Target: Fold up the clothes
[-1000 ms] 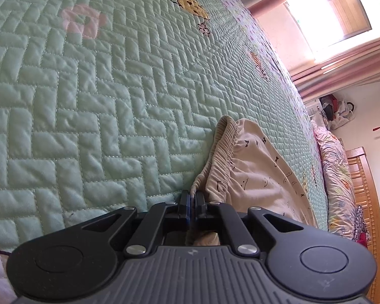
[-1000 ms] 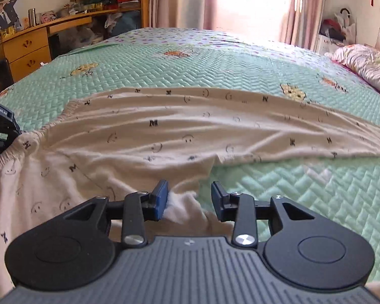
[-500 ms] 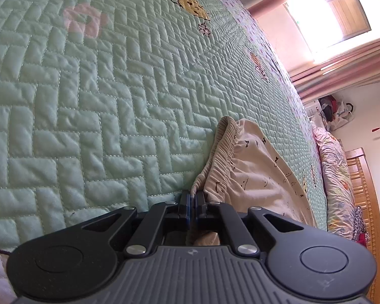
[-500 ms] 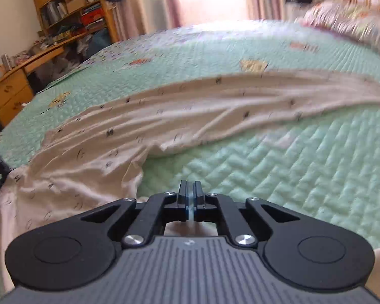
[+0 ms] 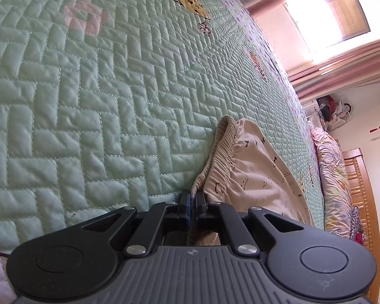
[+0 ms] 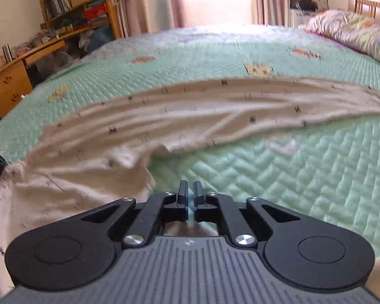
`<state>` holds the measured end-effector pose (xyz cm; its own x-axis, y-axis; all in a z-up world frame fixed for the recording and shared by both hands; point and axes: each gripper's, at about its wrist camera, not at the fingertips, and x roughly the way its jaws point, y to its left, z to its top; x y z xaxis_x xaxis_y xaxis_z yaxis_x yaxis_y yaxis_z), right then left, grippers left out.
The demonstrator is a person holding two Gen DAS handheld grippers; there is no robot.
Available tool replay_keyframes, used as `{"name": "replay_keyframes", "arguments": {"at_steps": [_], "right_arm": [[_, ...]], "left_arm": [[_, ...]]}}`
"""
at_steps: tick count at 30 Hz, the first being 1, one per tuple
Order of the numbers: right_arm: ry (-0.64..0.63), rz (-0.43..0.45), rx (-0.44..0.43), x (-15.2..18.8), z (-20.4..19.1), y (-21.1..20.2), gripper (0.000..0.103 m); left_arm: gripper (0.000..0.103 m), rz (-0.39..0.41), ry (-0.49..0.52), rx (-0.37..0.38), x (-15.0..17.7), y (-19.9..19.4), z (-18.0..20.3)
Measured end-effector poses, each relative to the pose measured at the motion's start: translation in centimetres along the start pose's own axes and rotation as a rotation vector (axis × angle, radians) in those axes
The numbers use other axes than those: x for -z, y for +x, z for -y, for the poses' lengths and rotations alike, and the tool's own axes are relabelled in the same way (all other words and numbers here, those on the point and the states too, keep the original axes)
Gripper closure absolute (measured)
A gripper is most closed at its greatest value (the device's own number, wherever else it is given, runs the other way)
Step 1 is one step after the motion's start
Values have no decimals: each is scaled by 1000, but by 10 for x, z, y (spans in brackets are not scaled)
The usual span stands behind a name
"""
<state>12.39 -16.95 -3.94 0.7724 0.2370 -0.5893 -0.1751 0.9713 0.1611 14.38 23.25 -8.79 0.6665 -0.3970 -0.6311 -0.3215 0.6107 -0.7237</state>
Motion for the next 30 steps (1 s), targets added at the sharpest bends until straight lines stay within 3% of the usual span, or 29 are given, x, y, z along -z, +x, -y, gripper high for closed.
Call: {"name": "replay_keyframes", "arguments": {"at_steps": [4, 7, 8, 9, 11, 13, 14, 15, 19, 22, 25, 30], "right_arm": [[-72, 45, -197, -23, -51, 13, 94], [-103, -62, -352, -28, -81, 50, 92], [-112, -109, -341, -26, -84, 63, 92], [-136, -152, -261, -21, -83, 74, 100], [-131, -132, -190, -16, -69, 72, 103], [-147, -101, -57, -18, -69, 58, 103], [-163, -80, -23, -19, -72, 51, 96], [-167, -65, -45, -21, -75, 46, 95], [-170, -75, -268, -41, -105, 54, 89], [-248, -55, -294, -56, -141, 73, 89], [-279, -130, -339, -67, -170, 100, 88], [-370, -125, -298, -57, -189, 117, 87]], "left_arm": [[99, 1, -40, 31, 1, -1, -8], [98, 5, -51, 39, 2, -2, -11], [98, 6, -53, 42, 3, -2, -12], [98, 3, -55, 48, 3, -2, -13], [98, -1, -61, 61, 2, -2, -16], [97, -5, -72, 74, 2, -2, -19], [97, -6, -77, 80, 1, -2, -20], [97, -6, -79, 83, 1, -2, -21], [97, -18, -97, 102, 0, -1, -27], [97, -28, -101, 104, -2, 0, -27], [96, -35, -86, 96, -5, 1, -26], [96, -46, -94, 102, -7, 2, -26]]}}
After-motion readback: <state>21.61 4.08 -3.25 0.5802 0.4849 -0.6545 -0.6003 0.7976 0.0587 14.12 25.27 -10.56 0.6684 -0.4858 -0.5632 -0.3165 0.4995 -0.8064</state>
